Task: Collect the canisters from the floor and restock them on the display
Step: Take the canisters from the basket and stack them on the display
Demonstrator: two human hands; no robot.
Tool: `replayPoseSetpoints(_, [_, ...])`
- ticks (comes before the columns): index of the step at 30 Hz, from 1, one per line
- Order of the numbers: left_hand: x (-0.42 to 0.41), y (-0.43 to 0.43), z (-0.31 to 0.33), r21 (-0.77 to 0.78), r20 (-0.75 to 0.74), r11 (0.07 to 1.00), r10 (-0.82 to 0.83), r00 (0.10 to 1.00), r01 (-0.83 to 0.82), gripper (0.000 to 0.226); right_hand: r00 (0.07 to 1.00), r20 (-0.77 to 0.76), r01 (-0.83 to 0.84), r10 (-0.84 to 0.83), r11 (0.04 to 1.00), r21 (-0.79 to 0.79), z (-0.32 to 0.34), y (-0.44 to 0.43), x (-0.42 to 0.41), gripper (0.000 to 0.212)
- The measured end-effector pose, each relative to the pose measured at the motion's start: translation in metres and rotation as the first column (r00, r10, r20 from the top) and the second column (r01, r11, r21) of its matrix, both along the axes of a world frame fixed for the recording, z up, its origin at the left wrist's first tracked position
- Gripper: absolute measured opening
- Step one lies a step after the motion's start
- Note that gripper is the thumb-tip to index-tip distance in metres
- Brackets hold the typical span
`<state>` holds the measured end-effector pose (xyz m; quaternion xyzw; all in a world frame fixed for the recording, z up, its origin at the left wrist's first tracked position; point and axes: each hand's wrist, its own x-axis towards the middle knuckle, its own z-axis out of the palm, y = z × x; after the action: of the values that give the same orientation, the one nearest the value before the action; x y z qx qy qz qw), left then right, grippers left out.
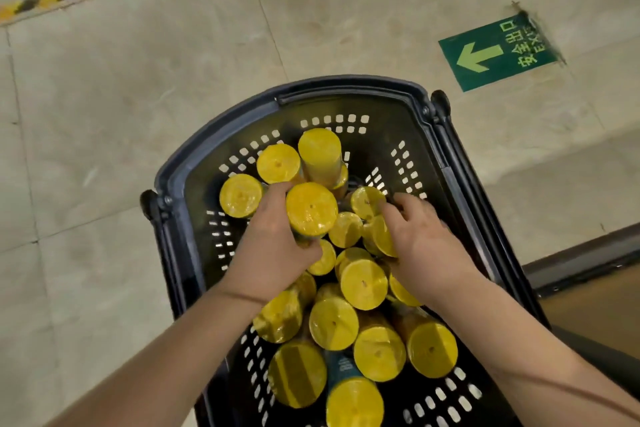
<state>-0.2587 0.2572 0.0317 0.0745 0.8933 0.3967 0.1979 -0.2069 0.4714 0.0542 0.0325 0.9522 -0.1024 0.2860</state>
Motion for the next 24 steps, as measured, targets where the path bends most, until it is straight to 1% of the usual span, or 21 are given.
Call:
replayPoseSetpoints(3, [0.008,-0.008,0.024,0.098,0.025,0.993,0.063,0.998,-0.065,0.078,0.991,0.131,-0.046,0.036,0.996,0.076,-0.005,-0.002,-0.016,0.082])
replayPoseSetpoints(6, [0.014,-0.017,0.040,0.136,0.045,0.985,0.099,0.994,-0.104,0.077,0.969,0.238,-0.096,0.060,0.986,0.139,-0.010,-0.004,-0.030,0.072])
replayPoseSetpoints(8, [0.018,-0.021,0.046,0.142,0.043,0.983,0.109,0.993,-0.114,0.076,0.960,0.273,-0.120,0.069,0.977,0.174,-0.013,-0.007,-0.032,0.069])
replayPoseSetpoints(10, [0.020,-0.024,0.052,0.138,0.036,0.983,0.115,0.993,-0.119,0.075,0.961,0.267,-0.120,0.066,0.975,0.189,-0.013,-0.010,-0.032,0.066])
replayPoseSetpoints(12, [0.019,-0.027,0.060,0.133,0.013,0.983,0.126,0.992,-0.127,0.075,0.974,0.225,-0.077,0.037,0.982,0.172,-0.005,-0.010,-0.032,0.065])
replayPoseSetpoints(14, [0.017,-0.030,0.073,0.132,-0.021,0.983,0.131,0.991,-0.127,0.074,0.989,0.150,-0.007,-0.014,0.990,0.138,0.010,-0.008,-0.031,0.067])
replayPoseSetpoints(17, [0.014,-0.033,0.109,0.151,-0.035,0.980,0.134,0.990,-0.127,0.072,0.996,0.023,0.085,-0.086,0.996,0.019,0.046,-0.003,-0.026,0.076])
replayPoseSetpoints(20, [0.006,-0.037,0.158,0.190,-0.047,0.974,0.133,0.990,-0.122,0.067,0.975,-0.089,0.187,-0.203,0.968,-0.166,0.102,-0.001,-0.025,0.089])
replayPoseSetpoints(24, [-0.007,-0.039,0.246,0.216,-0.078,0.974,0.092,0.993,-0.074,0.069,0.935,-0.203,0.211,-0.292,0.914,-0.346,0.205,-0.001,-0.023,0.091])
